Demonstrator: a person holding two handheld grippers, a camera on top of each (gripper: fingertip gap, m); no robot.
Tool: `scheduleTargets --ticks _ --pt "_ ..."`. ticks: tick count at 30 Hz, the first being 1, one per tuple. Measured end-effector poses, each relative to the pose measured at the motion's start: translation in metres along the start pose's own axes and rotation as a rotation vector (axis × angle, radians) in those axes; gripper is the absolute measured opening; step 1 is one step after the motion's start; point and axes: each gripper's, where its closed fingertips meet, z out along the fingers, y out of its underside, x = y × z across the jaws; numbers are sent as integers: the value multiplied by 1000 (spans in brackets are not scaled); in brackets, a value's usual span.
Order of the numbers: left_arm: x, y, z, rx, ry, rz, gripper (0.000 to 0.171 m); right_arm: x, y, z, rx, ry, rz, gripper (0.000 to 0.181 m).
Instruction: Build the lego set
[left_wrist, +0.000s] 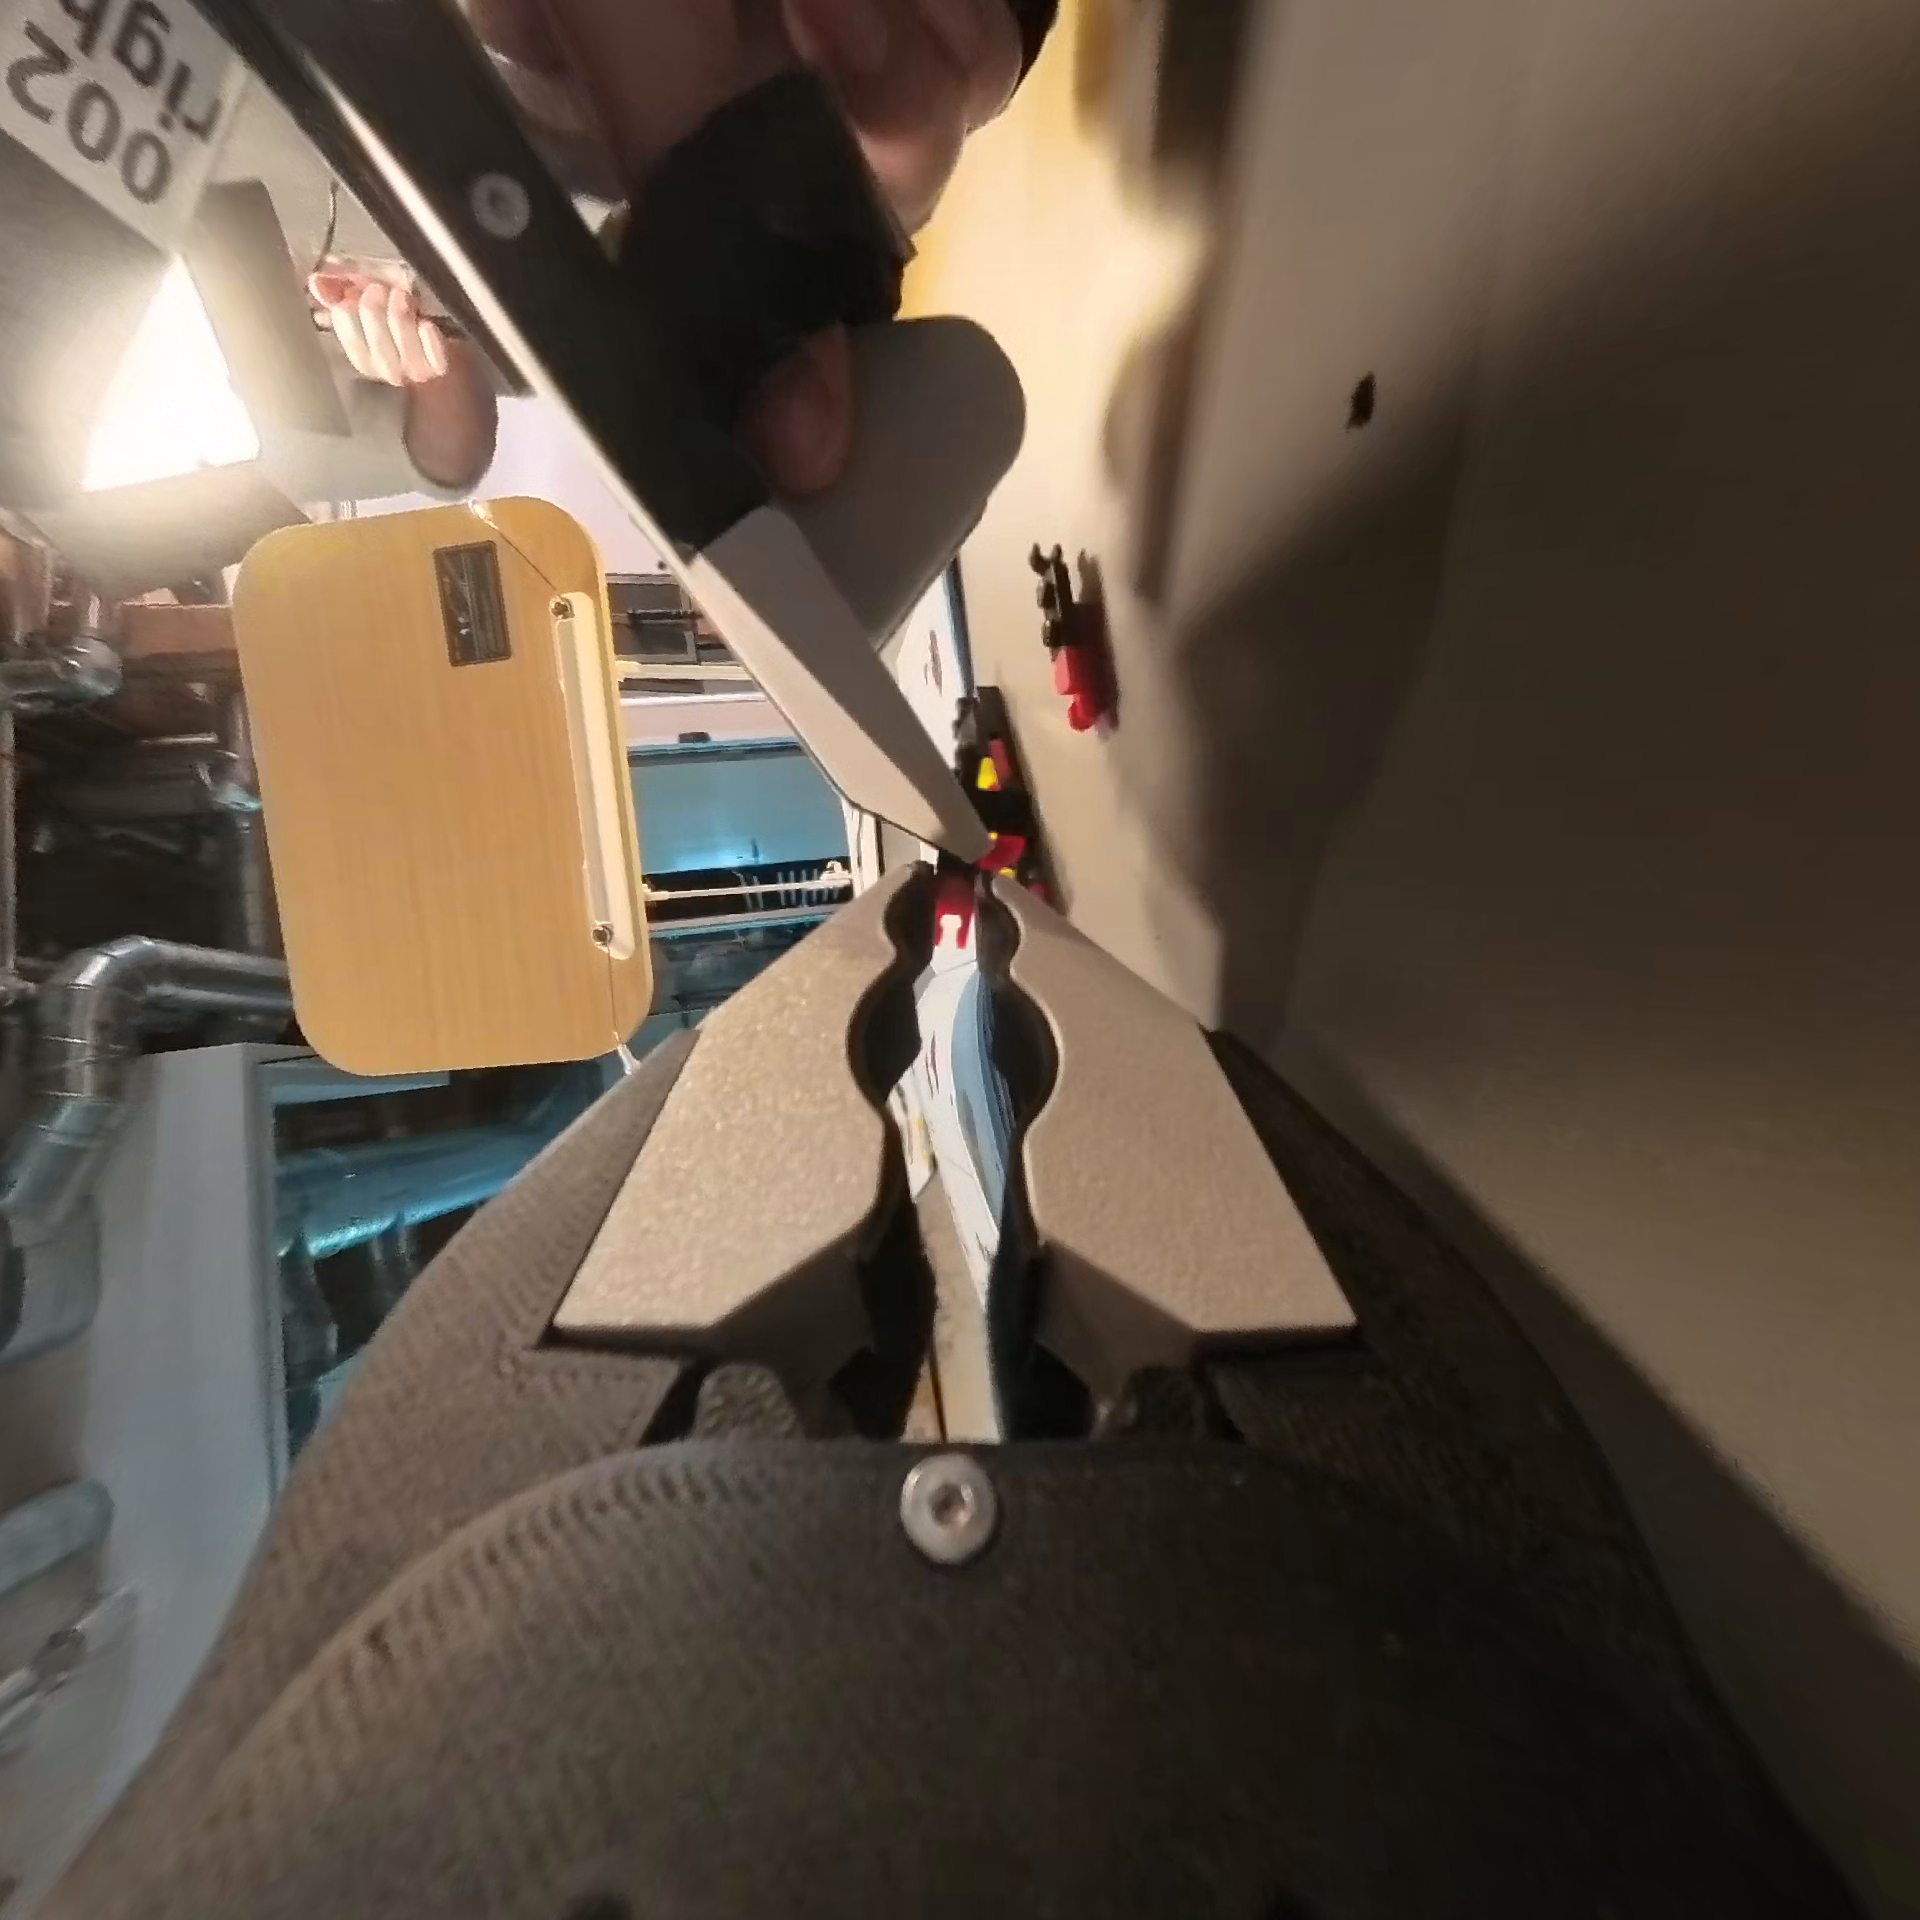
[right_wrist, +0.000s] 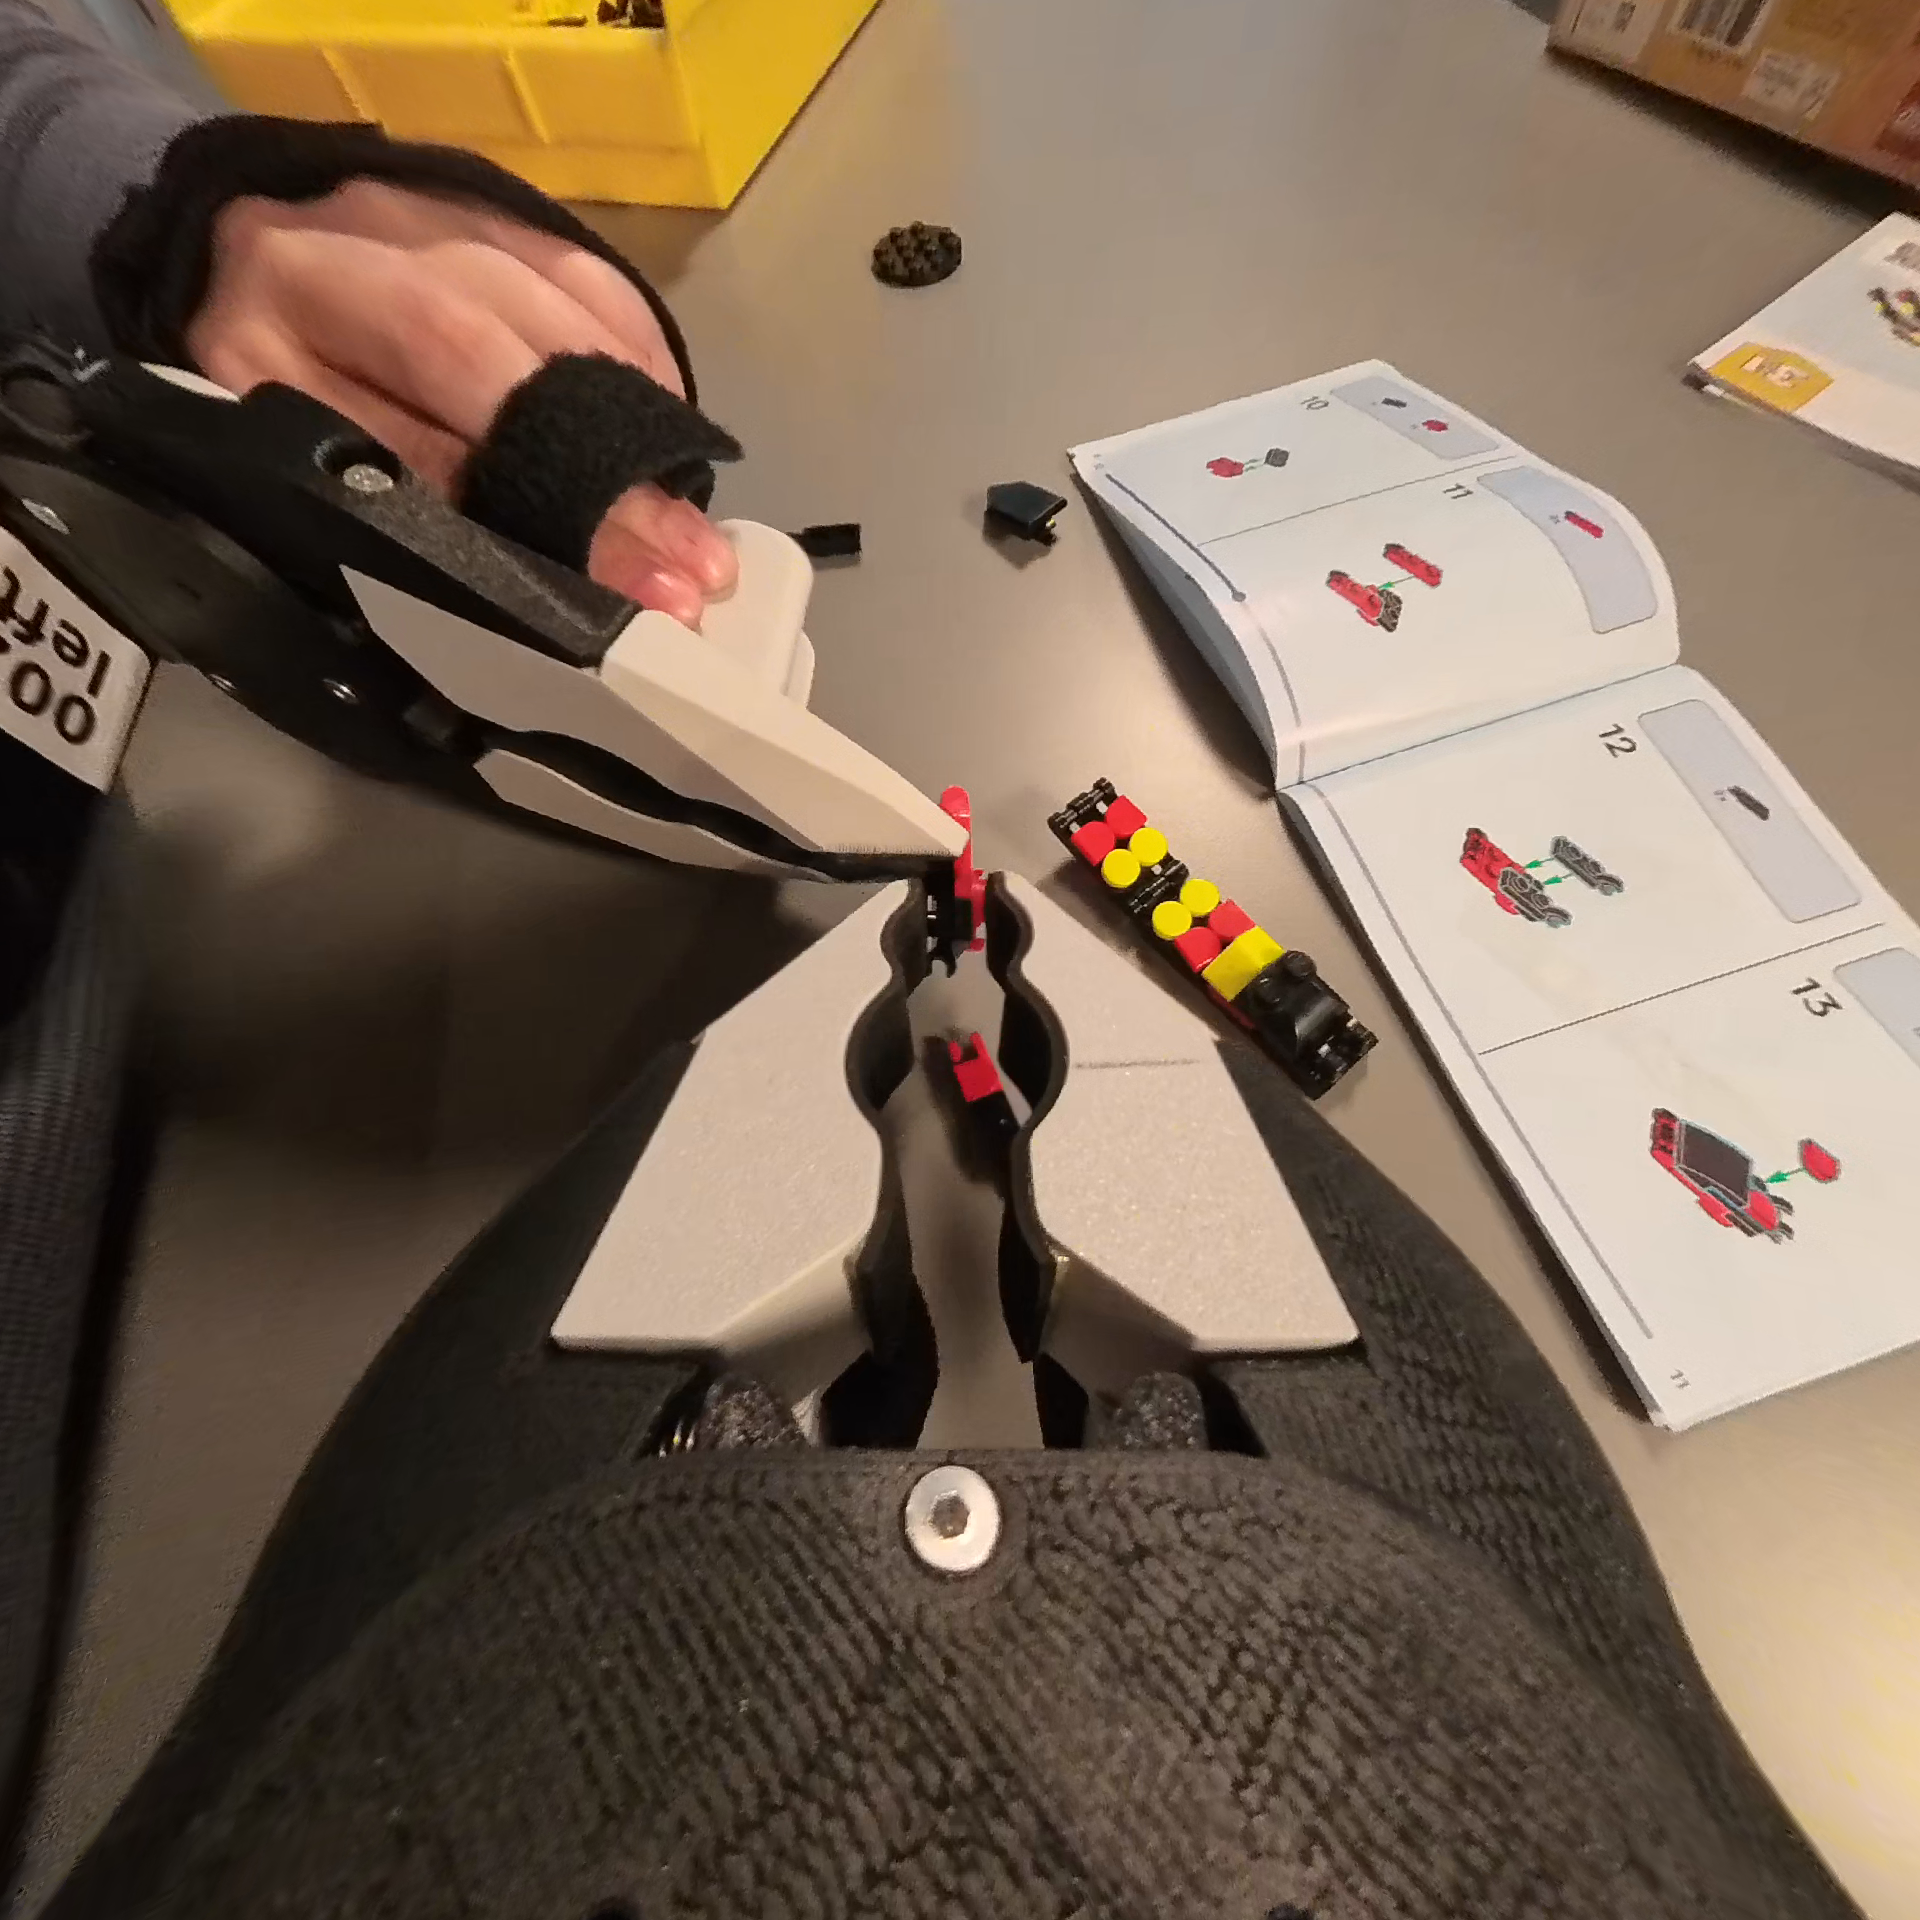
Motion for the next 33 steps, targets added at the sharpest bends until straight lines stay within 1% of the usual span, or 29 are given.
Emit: scheduleTargets --ticks 18,19,20,21,22,23,25,26,29,33 --pt "-4 0 -4 15 -43 2 7 1 -1 -1 34 47 -110 9" --pt "-4 0 -4 16 -42 -3 7 7 2 -1 14 90 -129 9" --pt "-6 0 -6 20 -53 -12 6 31 10 -6 -41 218 -164 9" --pt "-8 -2 -12 34 -62 -20 0 50 16 -15 -57 282 -161 9" --pt "-7 1 -15 23 -52 -37 0 49 12 -19 3 219 -37 9" --pt "-2 6 -15 7 -27 -53 0 47 7 -21 39 182 22 9" --pt "0 17 -10 -33 -14 -56 0 43 7 -19 15 215 -75 9" --pt "1 19 -8 -44 -7 -58 0 38 7 -16 18 191 -70 9" --pt "5 18 -6 -41 13 -66 0 39 5 -18 37 175 -45 9" --pt "6 18 -5 -35 20 -74 0 32 -2 -19 73 167 -99 9"
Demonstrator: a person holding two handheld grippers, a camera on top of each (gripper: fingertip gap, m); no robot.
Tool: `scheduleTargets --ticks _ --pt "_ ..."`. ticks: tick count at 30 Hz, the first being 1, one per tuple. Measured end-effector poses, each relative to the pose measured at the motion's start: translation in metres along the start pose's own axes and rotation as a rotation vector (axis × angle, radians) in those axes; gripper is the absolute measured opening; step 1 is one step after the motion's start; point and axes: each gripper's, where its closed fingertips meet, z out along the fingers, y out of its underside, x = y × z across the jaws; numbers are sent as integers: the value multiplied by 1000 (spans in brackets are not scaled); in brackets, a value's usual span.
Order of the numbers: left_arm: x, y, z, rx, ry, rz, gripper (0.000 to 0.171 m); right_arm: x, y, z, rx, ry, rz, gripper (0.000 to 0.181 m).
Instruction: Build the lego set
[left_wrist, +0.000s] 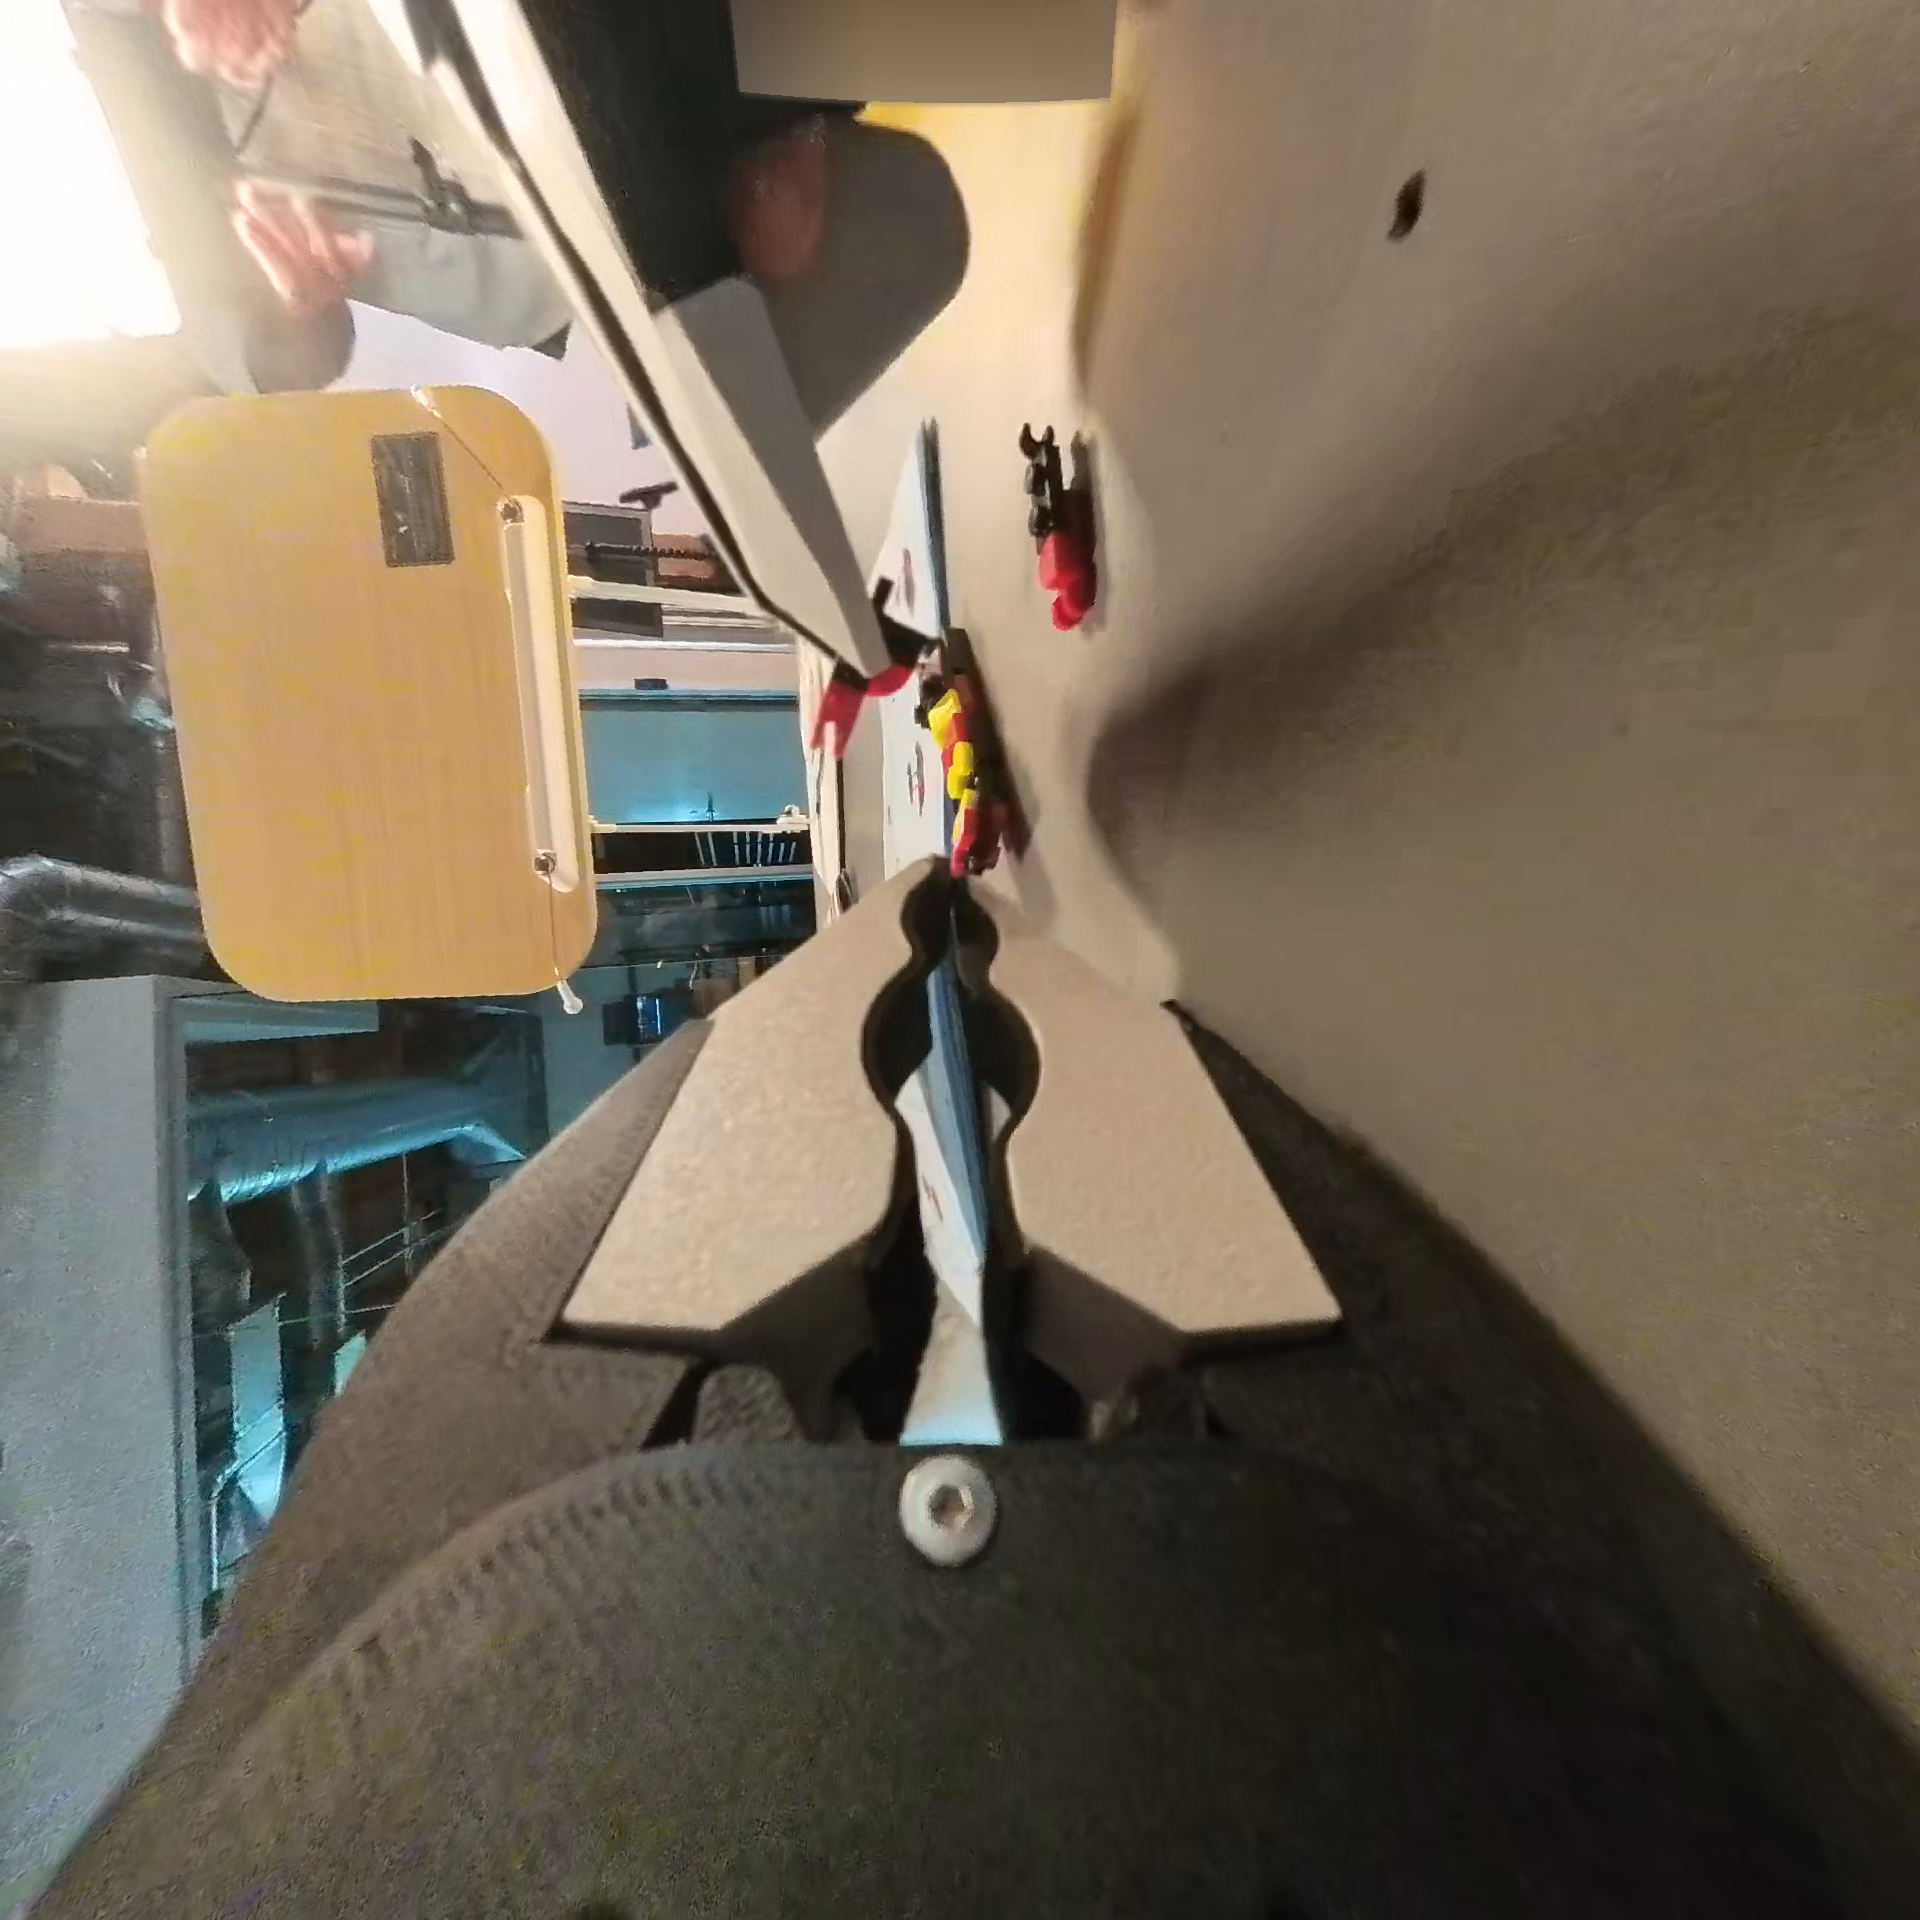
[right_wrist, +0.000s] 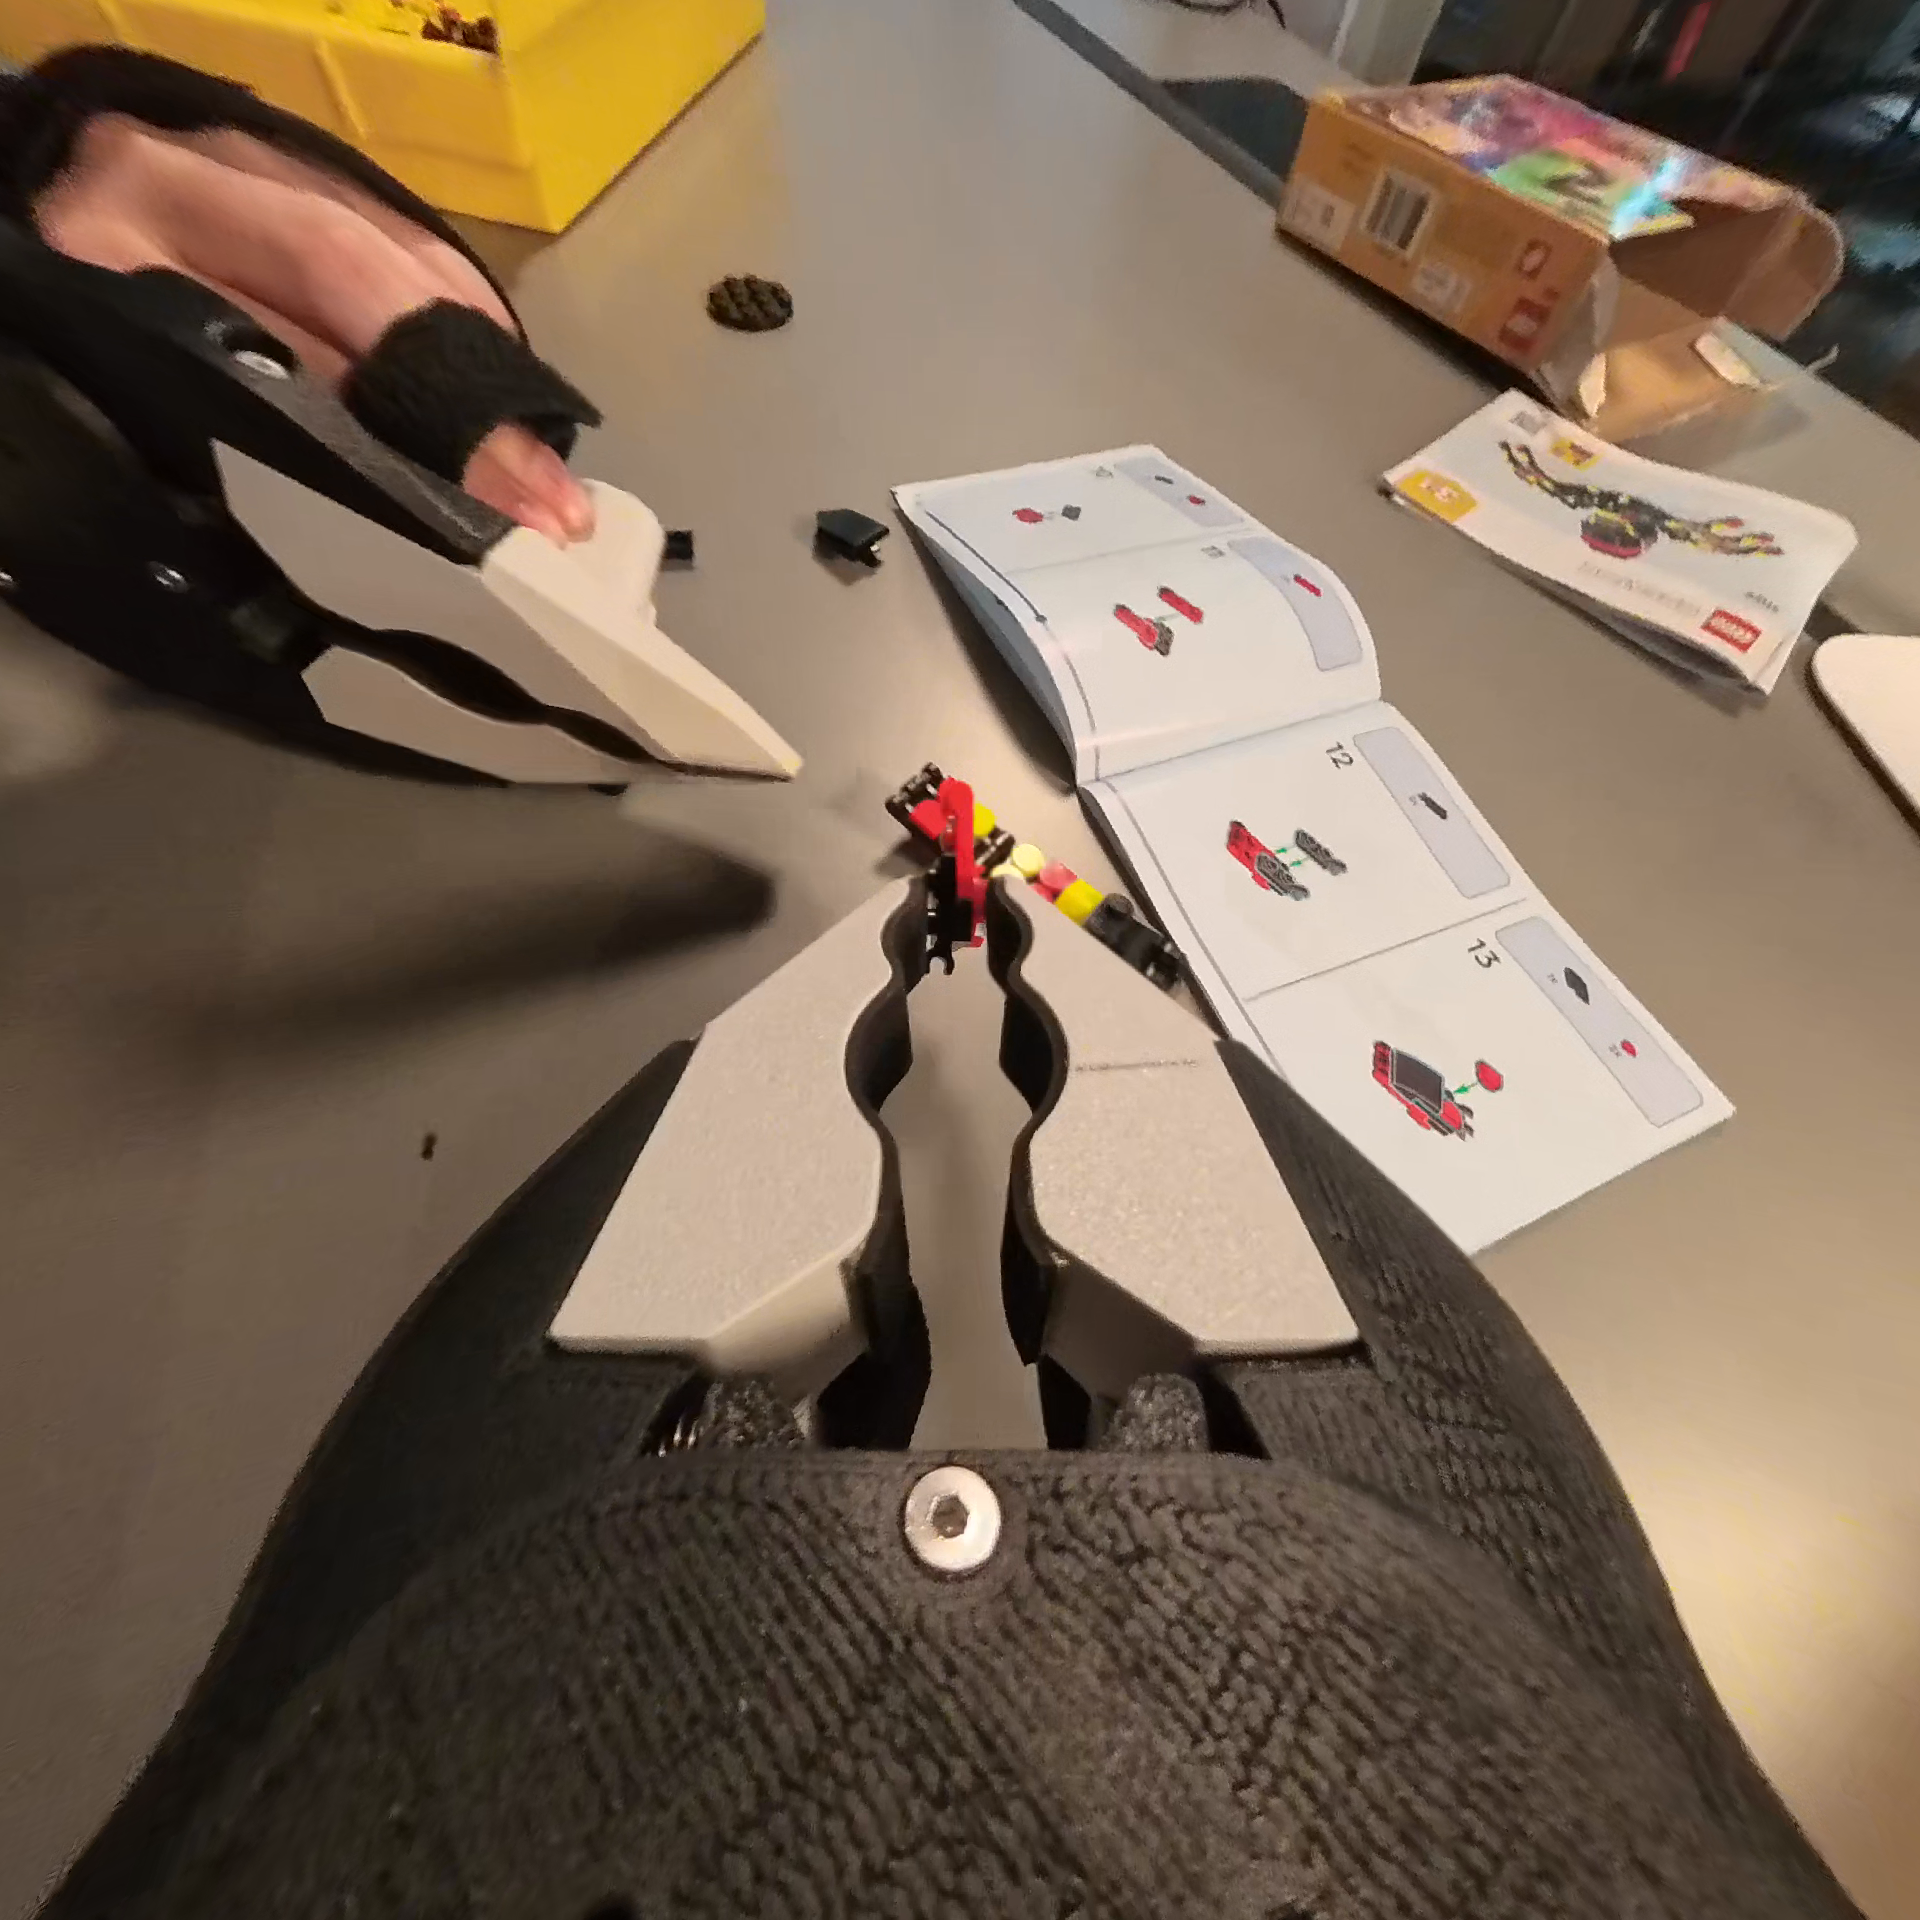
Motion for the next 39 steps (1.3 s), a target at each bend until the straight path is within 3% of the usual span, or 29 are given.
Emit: scheduleTargets --ticks 6,12,18,23,27,30,34,39 --pt "-2 -2 0 14 -12 -9 0 2 -6 -2 50 13 -16 9" --pt "-9 -4 0 52 -58 -35 0 8 -16 -9 132 70 -143 9" --pt "-11 -4 -1 81 -61 -82 9 12 -16 -11 148 97 -186 9" --pt "-13 -5 -1 125 -25 -201 14 35 -9 -18 71 120 -144 10" --pt "-10 -7 2 173 83 -400 19 24 25 -26 -187 -144 186 10" --pt "-5 -26 1 256 246 -556 30 10 39 -32 -258 -286 361 10" --pt "7 -44 4 288 467 -651 33 6 49 -30 -299 -313 394 13" --pt "14 -51 14 278 620 -729 25 14 43 -30 -254 -269 312 43"
